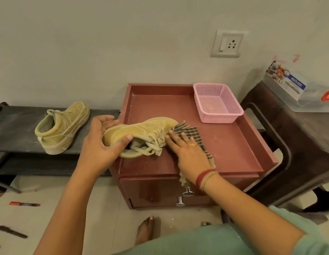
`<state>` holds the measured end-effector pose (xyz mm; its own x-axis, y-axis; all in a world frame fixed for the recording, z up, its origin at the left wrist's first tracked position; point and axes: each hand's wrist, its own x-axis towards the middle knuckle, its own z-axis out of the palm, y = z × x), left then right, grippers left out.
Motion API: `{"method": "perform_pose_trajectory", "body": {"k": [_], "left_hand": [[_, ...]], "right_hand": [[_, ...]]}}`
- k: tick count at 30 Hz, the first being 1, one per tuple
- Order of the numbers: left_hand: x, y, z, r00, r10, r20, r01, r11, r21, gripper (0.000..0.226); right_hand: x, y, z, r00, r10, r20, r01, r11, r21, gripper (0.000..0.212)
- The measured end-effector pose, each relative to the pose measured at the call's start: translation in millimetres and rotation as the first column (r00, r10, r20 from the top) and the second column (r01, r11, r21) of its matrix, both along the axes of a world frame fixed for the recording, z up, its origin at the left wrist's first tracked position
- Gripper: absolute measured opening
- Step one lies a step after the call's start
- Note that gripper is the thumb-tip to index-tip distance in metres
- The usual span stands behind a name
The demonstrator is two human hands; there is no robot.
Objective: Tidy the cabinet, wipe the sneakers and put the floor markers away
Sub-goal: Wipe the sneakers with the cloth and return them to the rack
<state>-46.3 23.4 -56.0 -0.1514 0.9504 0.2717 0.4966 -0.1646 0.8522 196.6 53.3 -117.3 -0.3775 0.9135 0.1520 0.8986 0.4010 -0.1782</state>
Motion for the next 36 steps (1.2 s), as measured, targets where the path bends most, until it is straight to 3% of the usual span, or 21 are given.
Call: {"method": "perform_pose_trajectory", "body": {"k": [2,4,5,7,10,13,14,15,17,19,21,22,23,25,28,33,36], "left_hand": [[1,0,0,1.000,0.007,0.002,-0.007,1.000,0.008,0.073],[2,1,1,1.000,0.008,0.011,-0.008,1.000,0.002,0.073],[2,1,1,1.000,0.009,0.017,-0.009,1.000,0.002,0.073],[2,1,1,1.000,0.011,0.016,-0.011,1.000,0.004,0.073],[2,0,1,1.000,0.006,0.012,-0.006,1.000,0.006,0.073],[2,0,-1,1.000,0.015,0.005,-0.016,1.000,0.014,0.071],[2,0,-1,1.000,0.019,0.006,-0.019,1.000,0.016,0.071],[3,0,-1,1.000,0.018,0.006,-0.018,1.000,0.018,0.071],[2,1,-1,1.000,0.011,0.010,-0.011,1.000,0.022,0.072],[1,0,-1,1.000,-0.002,0.017,0.002,1.000,0.021,0.072],[1,-2,-1,1.000,-0.012,0.015,0.011,1.000,0.023,0.074],[1,-2,-1,1.000,-0.016,0.011,0.015,1.000,0.026,0.075],[1,-3,-1,1.000,-0.020,0.010,0.019,0.999,0.029,0.076],[1,-4,-2,0.999,-0.029,0.013,0.029,0.999,0.034,0.078],[2,-6,-2,0.999,-0.044,0.008,0.043,0.998,0.042,0.079],[2,-6,-3,0.999,-0.036,0.000,0.036,0.998,0.042,0.078],[3,-4,-2,0.999,-0.030,0.012,0.029,0.999,0.037,0.077]], "right_hand": [[14,7,1,0.992,-0.117,-0.053,0.115,0.993,-0.037,0.074],[14,6,5,0.927,-0.161,-0.339,0.157,0.987,-0.040,0.072],[8,2,7,0.883,-0.124,-0.454,0.126,0.992,-0.026,0.071],[-7,-9,7,0.846,-0.021,-0.533,0.008,1.000,-0.027,0.072],[-14,-12,-5,0.953,0.105,-0.284,-0.123,0.991,-0.045,0.083],[4,1,-5,0.998,0.065,0.019,-0.065,0.998,-0.012,0.083],[10,3,-3,1.000,0.020,0.019,-0.019,0.999,-0.033,0.079],[15,5,-1,0.996,-0.057,-0.073,0.052,0.996,-0.071,0.074],[22,11,8,0.863,-0.261,-0.433,0.212,0.964,-0.159,0.063],[24,17,25,0.578,-0.365,-0.730,0.314,0.925,-0.214,0.057],[17,17,43,0.360,-0.287,-0.888,0.313,0.934,-0.174,0.056],[8,14,52,0.325,-0.220,-0.920,0.276,0.952,-0.131,0.058],[-4,9,59,0.349,-0.148,-0.926,0.206,0.975,-0.079,0.062],[-32,-3,67,0.492,0.015,-0.870,-0.037,0.999,-0.003,0.069],[-62,-10,58,0.702,0.229,-0.674,-0.332,0.943,-0.026,0.061],[-52,3,35,0.769,0.033,-0.638,-0.179,0.970,-0.165,0.043],[-41,6,18,0.669,-0.075,-0.739,-0.102,0.976,-0.191,0.048]]}}
